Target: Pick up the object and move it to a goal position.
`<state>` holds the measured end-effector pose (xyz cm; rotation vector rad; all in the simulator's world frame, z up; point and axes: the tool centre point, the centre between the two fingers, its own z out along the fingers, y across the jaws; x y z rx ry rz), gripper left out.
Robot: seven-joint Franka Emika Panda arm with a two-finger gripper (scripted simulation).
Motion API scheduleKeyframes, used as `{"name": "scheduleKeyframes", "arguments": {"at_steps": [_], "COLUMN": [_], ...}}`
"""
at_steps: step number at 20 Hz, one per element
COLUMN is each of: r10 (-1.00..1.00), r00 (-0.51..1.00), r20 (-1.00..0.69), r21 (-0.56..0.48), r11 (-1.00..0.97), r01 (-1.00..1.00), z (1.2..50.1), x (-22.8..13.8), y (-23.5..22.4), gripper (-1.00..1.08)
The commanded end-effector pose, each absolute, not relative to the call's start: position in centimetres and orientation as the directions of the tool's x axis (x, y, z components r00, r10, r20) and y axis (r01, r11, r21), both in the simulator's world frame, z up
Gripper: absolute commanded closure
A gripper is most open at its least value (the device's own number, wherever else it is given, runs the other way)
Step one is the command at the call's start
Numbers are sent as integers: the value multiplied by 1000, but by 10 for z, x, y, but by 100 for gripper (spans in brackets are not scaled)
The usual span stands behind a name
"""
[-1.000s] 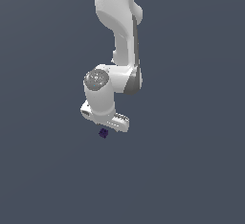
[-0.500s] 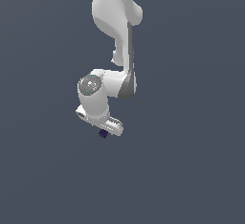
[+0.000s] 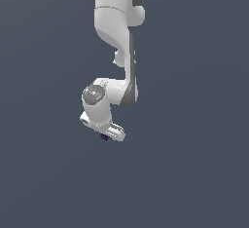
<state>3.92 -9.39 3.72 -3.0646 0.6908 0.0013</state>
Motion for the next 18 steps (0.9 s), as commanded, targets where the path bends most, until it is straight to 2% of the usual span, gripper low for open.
{"name": "scheduleKeyframes", "arguments": {"at_steps": [1, 6, 7, 18], "r10": [-430, -430, -430, -430], "r00": [903, 903, 903, 903], "r20": [0, 0, 0, 0], "r21": [0, 0, 0, 0], "r11": [-903, -903, -903, -903], "r01": [-430, -430, -430, -430], "z": [27, 22, 22, 22], "x": [39, 41, 41, 40], "y": [-94, -94, -94, -94], "gripper": [-92, -92, 108, 108]}}
